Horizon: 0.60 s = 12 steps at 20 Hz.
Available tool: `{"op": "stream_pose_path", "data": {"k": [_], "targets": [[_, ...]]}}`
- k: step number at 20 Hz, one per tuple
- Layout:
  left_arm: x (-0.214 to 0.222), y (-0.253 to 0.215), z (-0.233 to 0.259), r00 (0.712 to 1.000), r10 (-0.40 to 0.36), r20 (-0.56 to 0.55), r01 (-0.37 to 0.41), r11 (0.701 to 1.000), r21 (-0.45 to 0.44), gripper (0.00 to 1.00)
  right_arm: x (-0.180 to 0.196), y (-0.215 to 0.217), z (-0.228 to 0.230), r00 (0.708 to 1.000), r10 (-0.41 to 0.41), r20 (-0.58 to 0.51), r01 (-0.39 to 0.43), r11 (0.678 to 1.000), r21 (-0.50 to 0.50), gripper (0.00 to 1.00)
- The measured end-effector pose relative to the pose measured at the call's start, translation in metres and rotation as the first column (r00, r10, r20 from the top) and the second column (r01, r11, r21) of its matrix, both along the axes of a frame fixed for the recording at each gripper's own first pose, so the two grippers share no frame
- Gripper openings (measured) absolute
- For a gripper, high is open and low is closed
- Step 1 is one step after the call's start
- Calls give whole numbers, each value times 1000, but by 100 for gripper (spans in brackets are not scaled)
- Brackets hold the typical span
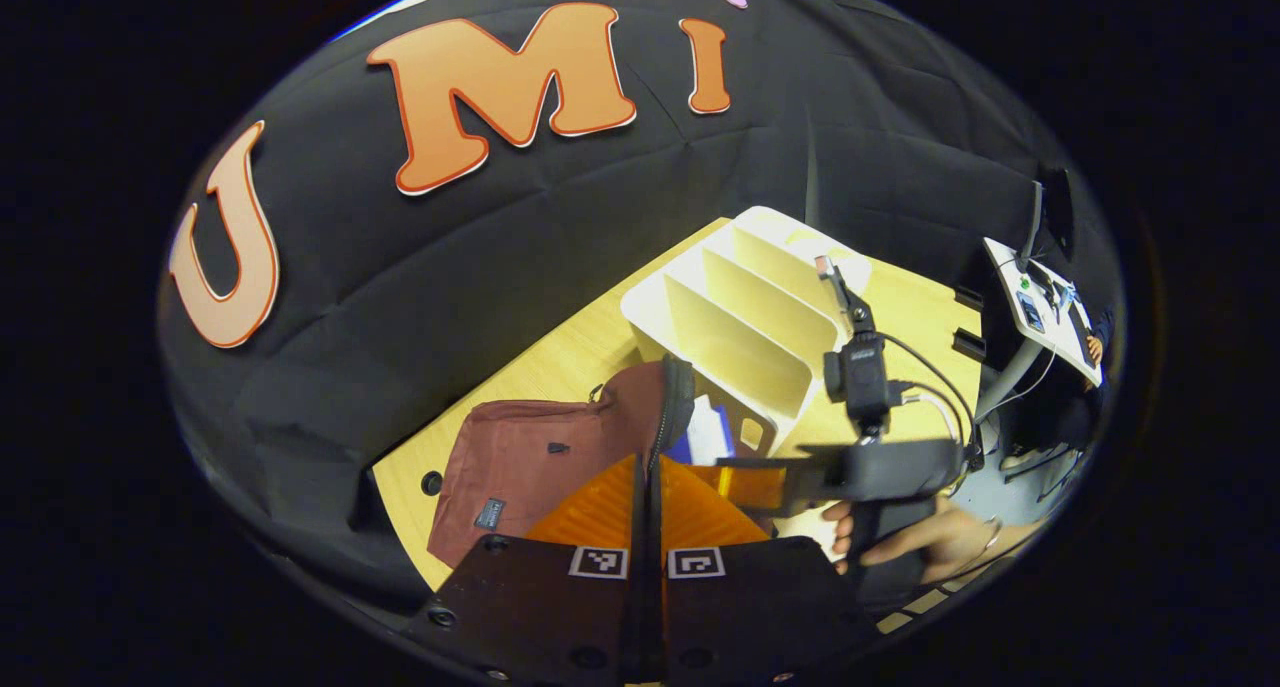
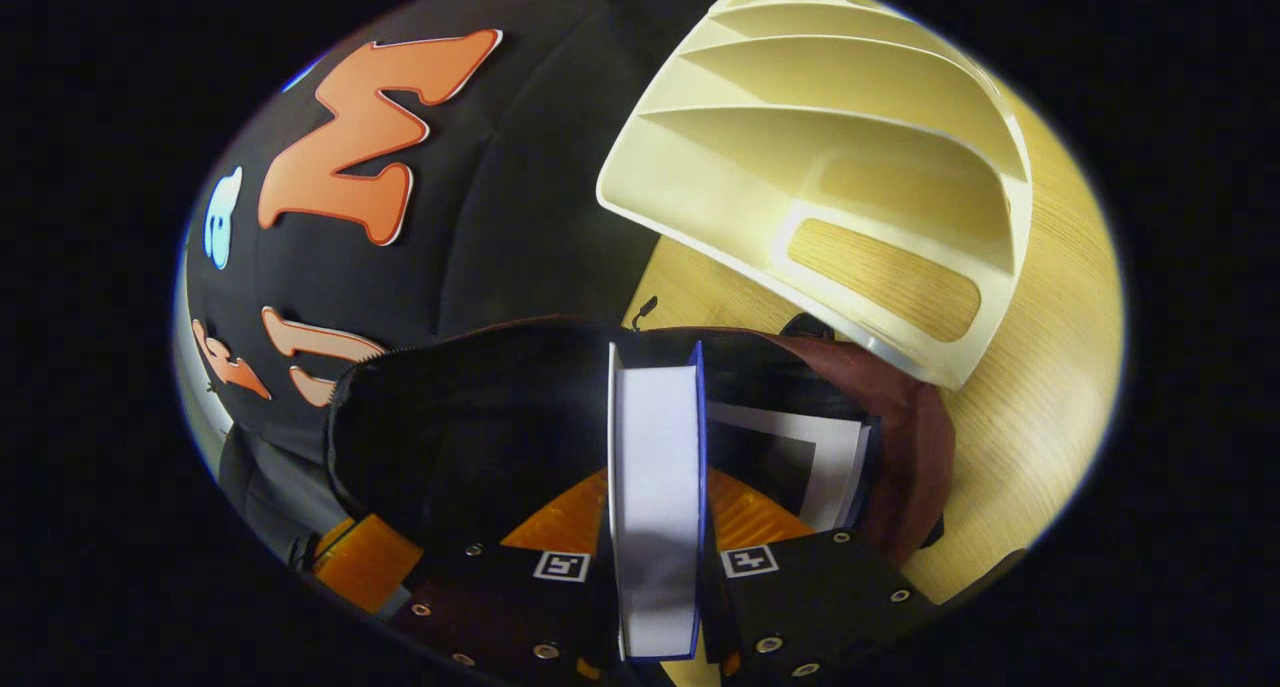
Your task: Open the schoolbag, grab two books from the bookshelf and put them into the schoolbag.
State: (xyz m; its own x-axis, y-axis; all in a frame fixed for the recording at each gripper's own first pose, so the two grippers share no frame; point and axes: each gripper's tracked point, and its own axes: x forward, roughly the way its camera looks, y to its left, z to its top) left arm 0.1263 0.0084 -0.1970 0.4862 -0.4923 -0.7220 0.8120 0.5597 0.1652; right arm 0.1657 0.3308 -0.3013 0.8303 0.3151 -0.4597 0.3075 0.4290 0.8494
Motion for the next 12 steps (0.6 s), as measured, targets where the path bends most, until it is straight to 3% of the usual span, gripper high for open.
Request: {"op": "stream_pose_path", "data": {"k": [4, 5, 8, 9, 11, 12], "targets": [[12, 1, 4, 1000, 11, 3, -11, 1000, -16, 0, 8, 13, -11, 999, -2, -37, 3, 1000, 16, 34], [13, 2, 3, 1000, 15, -4, -15, 1000, -23, 1, 7, 14, -16, 998, -1, -60, 1, 1000, 8, 26], [16, 7, -4, 999, 28, -36, -29, 999, -34, 1, -13, 6, -54, 971, 12, -237, -30, 997, -74, 58], [16, 9, -7, 998, 30, -46, -32, 999, -39, 0, -20, 6, -57, 965, 34, -260, -49, 998, -51, 73], [18, 11, -10, 998, 33, -58, -36, 998, -49, 1, -21, 3, -51, 962, 37, -269, -48, 998, -33, 93], [19, 12, -11, 997, 32, -64, -35, 998, -49, 1, -24, -4, -50, 958, 34, -284, -48, 998, -43, 95]]}}
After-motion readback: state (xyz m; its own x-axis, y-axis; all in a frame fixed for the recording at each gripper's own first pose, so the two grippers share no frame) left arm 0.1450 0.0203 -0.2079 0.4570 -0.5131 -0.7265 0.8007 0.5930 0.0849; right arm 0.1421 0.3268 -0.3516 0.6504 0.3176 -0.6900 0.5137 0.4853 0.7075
